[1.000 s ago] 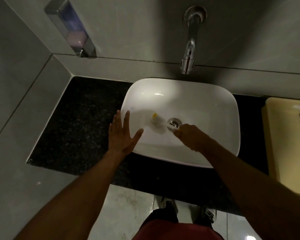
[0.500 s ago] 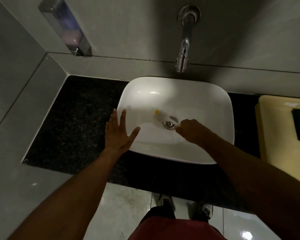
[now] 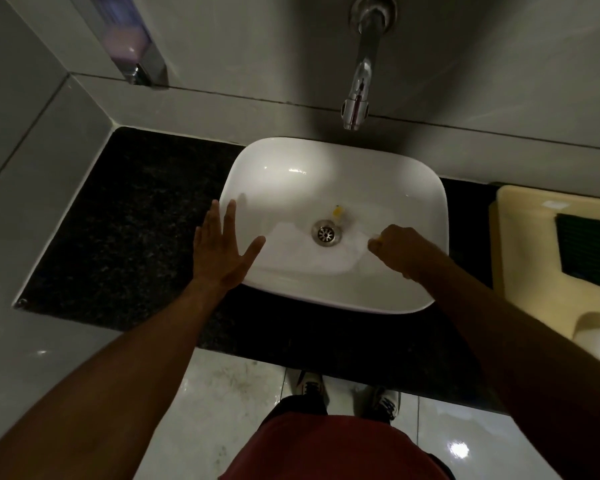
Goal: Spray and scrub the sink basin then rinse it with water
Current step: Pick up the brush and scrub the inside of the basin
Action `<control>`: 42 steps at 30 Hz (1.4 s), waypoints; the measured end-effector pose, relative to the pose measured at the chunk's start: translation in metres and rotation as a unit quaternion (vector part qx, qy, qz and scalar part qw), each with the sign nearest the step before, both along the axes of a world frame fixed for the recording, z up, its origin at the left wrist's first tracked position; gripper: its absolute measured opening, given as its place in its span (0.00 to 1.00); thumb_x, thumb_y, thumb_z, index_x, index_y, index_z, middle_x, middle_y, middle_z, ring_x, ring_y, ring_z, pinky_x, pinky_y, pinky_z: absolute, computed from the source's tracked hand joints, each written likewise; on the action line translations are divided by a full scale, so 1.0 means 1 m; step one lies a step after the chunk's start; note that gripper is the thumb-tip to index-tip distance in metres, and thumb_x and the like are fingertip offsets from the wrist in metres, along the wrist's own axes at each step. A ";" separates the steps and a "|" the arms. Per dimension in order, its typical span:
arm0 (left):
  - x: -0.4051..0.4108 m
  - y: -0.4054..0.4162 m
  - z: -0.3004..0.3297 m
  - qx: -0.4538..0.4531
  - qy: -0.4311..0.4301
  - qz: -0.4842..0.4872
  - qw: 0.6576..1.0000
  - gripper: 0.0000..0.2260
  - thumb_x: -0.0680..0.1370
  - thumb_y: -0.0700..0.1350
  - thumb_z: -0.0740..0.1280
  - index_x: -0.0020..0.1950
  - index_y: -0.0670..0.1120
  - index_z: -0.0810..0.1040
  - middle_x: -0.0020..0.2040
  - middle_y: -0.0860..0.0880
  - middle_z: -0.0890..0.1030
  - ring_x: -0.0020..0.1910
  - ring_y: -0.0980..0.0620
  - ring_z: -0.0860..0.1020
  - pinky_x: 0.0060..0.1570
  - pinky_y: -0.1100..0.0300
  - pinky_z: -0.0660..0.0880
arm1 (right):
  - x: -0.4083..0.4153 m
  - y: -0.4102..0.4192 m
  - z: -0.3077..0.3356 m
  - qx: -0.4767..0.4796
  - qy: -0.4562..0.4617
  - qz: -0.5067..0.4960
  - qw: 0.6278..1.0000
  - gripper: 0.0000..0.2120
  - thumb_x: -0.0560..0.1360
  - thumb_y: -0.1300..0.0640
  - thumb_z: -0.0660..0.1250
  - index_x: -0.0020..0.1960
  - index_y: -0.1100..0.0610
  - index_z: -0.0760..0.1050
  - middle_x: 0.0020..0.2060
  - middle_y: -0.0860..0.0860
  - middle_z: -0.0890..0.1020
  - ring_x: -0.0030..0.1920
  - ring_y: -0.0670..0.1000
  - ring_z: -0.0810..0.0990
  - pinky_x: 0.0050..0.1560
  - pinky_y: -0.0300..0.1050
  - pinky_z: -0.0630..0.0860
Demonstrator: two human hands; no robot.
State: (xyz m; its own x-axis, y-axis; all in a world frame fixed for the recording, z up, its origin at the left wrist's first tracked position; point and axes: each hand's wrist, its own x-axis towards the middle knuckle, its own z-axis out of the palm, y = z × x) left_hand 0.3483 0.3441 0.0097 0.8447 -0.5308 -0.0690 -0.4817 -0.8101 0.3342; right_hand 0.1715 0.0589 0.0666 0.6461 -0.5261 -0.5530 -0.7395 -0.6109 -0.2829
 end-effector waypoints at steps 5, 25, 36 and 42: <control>0.002 0.001 -0.004 -0.008 -0.001 -0.004 1.000 0.41 0.75 0.72 0.52 0.81 0.55 0.41 0.82 0.42 0.47 0.80 0.40 0.52 0.76 0.37 0.52 | -0.037 0.021 0.006 0.015 0.072 0.015 0.997 0.16 0.80 0.45 0.58 0.44 0.58 0.70 0.34 0.53 0.74 0.33 0.54 0.73 0.35 0.46 0.71; 0.003 0.001 -0.009 -0.003 0.001 -0.004 1.000 0.40 0.74 0.75 0.47 0.80 0.59 0.38 0.82 0.43 0.45 0.80 0.41 0.51 0.76 0.38 0.51 | -0.045 0.027 0.019 0.063 0.117 0.055 0.990 0.19 0.78 0.41 0.60 0.41 0.56 0.69 0.33 0.53 0.75 0.26 0.51 0.75 0.25 0.40 0.69; -0.001 0.000 -0.001 0.012 0.013 -0.003 1.000 0.39 0.75 0.73 0.47 0.80 0.59 0.36 0.82 0.46 0.41 0.80 0.44 0.49 0.77 0.40 0.48 | 0.051 0.044 -0.006 0.059 -0.061 0.018 0.996 0.15 0.78 0.46 0.60 0.55 0.56 0.75 0.45 0.58 0.79 0.41 0.58 0.75 0.43 0.48 0.72; -0.001 -0.001 0.002 0.010 0.016 -0.002 1.000 0.39 0.76 0.71 0.50 0.81 0.56 0.39 0.82 0.45 0.42 0.80 0.44 0.49 0.77 0.40 0.48 | 0.013 0.011 -0.020 -0.010 -0.032 -0.001 0.999 0.16 0.79 0.46 0.56 0.42 0.57 0.70 0.35 0.55 0.74 0.36 0.58 0.73 0.39 0.48 0.70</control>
State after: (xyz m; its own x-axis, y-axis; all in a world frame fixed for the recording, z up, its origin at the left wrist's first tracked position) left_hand 0.3473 0.3432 0.0117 0.8404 -0.5317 -0.1053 -0.4738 -0.8150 0.3336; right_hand 0.1842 0.0703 0.0469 0.6787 -0.5382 -0.4997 -0.7216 -0.6154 -0.3172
